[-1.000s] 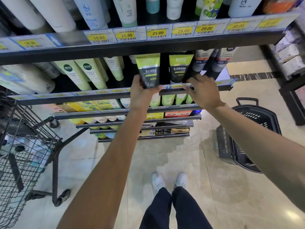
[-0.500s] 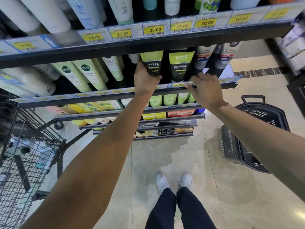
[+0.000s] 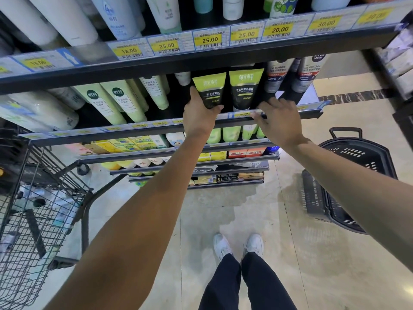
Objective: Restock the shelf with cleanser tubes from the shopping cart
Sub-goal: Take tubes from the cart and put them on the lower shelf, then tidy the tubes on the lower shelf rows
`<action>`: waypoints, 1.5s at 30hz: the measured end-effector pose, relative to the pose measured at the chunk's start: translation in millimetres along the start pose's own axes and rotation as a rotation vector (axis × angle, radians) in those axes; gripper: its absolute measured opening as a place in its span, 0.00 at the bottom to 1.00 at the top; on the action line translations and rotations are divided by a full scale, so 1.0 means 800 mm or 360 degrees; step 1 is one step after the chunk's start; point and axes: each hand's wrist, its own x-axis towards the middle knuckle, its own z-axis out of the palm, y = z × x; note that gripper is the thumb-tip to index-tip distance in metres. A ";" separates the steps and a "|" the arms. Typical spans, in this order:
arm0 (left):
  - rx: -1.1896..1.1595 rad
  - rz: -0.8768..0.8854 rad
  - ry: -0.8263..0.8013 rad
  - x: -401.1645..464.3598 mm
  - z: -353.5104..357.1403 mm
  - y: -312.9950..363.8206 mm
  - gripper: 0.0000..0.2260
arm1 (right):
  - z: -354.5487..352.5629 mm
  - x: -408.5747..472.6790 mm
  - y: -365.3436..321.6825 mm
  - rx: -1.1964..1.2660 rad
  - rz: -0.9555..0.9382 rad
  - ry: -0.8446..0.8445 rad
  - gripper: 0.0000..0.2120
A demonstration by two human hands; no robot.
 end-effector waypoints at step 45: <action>0.0891 -0.0470 0.0486 -0.433 -0.302 -0.081 0.25 | -0.267 -0.137 -0.325 0.0778 -0.0877 -0.0997 0.26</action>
